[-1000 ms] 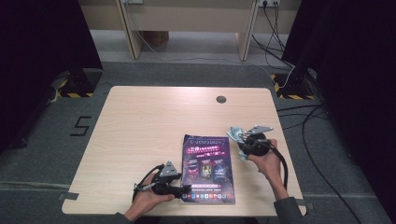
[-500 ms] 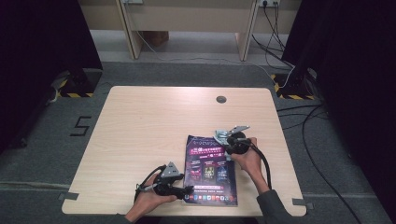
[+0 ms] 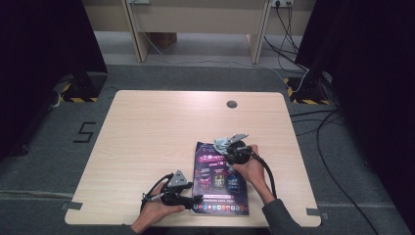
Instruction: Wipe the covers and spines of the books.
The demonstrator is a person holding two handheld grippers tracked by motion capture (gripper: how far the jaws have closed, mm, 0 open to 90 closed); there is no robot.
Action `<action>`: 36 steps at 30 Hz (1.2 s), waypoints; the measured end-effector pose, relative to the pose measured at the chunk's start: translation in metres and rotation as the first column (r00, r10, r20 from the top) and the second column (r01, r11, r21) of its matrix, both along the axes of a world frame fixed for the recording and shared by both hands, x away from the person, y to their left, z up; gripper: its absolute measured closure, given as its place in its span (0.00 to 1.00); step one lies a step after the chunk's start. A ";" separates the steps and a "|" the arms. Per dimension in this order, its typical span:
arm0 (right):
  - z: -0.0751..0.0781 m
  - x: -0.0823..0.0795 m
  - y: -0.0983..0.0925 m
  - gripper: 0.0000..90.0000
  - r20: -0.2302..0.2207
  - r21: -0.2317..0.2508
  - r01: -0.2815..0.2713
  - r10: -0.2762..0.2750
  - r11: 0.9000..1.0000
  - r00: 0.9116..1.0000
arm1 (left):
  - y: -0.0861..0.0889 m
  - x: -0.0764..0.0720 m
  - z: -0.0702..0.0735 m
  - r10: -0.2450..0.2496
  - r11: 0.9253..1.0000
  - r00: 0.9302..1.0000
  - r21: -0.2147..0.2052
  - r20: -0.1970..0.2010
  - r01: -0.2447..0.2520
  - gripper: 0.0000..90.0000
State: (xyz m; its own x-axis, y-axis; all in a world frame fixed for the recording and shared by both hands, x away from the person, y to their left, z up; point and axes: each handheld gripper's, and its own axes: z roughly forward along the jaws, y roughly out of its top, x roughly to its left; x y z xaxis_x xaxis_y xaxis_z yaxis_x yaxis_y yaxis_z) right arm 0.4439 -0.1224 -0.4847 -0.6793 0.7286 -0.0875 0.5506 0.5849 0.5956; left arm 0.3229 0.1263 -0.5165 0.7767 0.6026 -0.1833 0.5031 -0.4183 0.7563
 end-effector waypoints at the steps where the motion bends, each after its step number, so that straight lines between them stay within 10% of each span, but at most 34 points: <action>1: 0.000 0.001 -0.004 0.83 -0.005 0.000 0.008 -0.008 1.000 1.000 | 0.000 0.000 0.000 0.001 1.000 1.000 -0.003 0.000 -0.001 0.41; 16: -0.001 0.015 -0.045 0.84 0.017 -0.021 0.141 -0.140 0.990 0.990 | 0.001 0.000 -0.001 -0.004 1.000 1.000 -0.007 0.006 0.004 0.40; 23: 0.001 0.012 -0.026 0.84 0.035 -0.078 0.102 -0.100 0.992 0.994 | 0.000 -0.001 -0.001 -0.003 1.000 1.000 -0.008 0.010 0.003 0.40; 36: -0.001 0.004 0.058 0.84 -0.011 0.001 -0.096 0.096 0.995 0.995 | 0.001 0.000 0.000 -0.007 1.000 1.000 0.004 0.007 0.007 0.40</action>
